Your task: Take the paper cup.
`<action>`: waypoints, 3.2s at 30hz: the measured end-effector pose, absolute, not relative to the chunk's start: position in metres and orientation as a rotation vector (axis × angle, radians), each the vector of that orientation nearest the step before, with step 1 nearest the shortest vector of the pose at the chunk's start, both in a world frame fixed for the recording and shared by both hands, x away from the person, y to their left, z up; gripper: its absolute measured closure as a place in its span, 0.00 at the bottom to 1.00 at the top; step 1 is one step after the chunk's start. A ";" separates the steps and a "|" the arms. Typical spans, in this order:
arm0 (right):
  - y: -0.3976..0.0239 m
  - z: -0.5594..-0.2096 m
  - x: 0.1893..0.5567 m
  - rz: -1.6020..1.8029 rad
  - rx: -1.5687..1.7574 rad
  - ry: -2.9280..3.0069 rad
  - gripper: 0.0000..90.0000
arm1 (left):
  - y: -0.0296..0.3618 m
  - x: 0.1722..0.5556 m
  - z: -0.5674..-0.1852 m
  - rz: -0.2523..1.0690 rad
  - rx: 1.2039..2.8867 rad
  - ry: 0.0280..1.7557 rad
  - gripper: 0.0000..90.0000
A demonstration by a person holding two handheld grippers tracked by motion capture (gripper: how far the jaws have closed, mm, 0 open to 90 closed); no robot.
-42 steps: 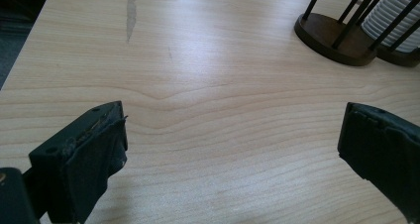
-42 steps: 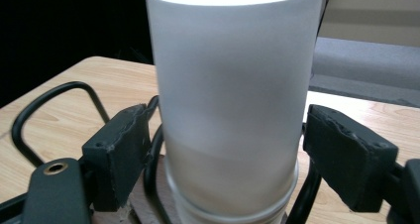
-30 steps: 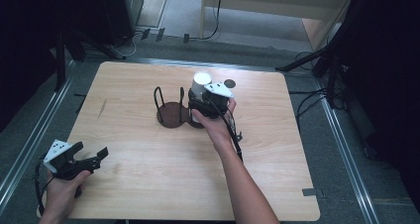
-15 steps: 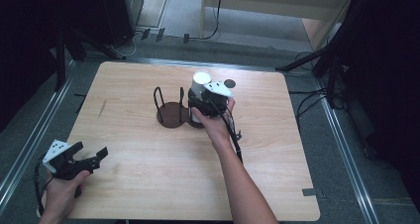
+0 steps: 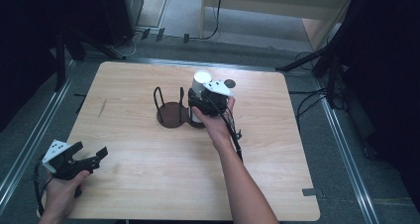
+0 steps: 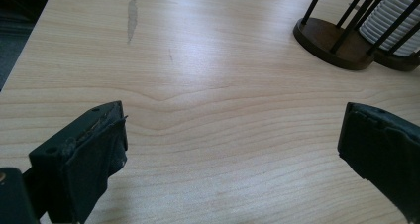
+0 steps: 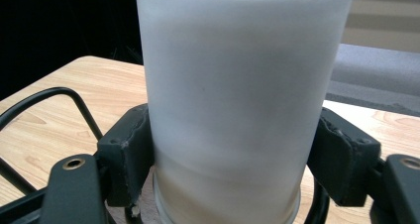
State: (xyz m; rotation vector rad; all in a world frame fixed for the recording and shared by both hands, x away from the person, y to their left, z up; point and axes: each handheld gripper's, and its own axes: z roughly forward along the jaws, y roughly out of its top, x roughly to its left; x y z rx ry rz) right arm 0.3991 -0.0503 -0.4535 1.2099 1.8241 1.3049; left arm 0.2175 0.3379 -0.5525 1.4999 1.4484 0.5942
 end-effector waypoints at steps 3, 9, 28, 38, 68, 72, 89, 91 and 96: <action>-0.049 -0.452 0.399 1.288 1.188 1.823 0.28 | 0.338 0.217 -0.552 0.597 1.503 1.447 0.00; -0.050 -0.450 0.398 1.291 1.180 1.812 0.29 | 0.338 0.217 -0.552 0.595 1.501 1.447 0.00; -0.050 -0.439 0.395 1.303 1.155 1.804 0.28 | 0.337 0.218 -0.553 0.596 1.503 1.446 0.00; -0.051 -0.434 0.393 1.328 1.153 1.767 0.28 | 0.337 0.217 -0.553 0.597 1.503 1.445 0.00; -0.052 -0.430 0.389 1.366 1.167 1.741 0.29 | 0.337 0.217 -0.553 0.599 1.505 1.445 0.00; -0.054 -0.427 0.388 1.376 1.155 1.719 0.31 | 0.337 0.218 -0.553 0.599 1.505 1.444 0.00; -0.053 -0.416 0.386 1.347 1.113 1.738 0.30 | 0.336 0.218 -0.553 0.598 1.504 1.442 0.00; -0.053 -0.416 0.387 1.348 1.121 1.740 0.30 | 0.336 0.218 -0.553 0.598 1.504 1.442 0.00; -0.051 -0.417 0.386 1.333 1.106 1.722 0.33 | 0.336 0.217 -0.553 0.596 1.505 1.442 0.00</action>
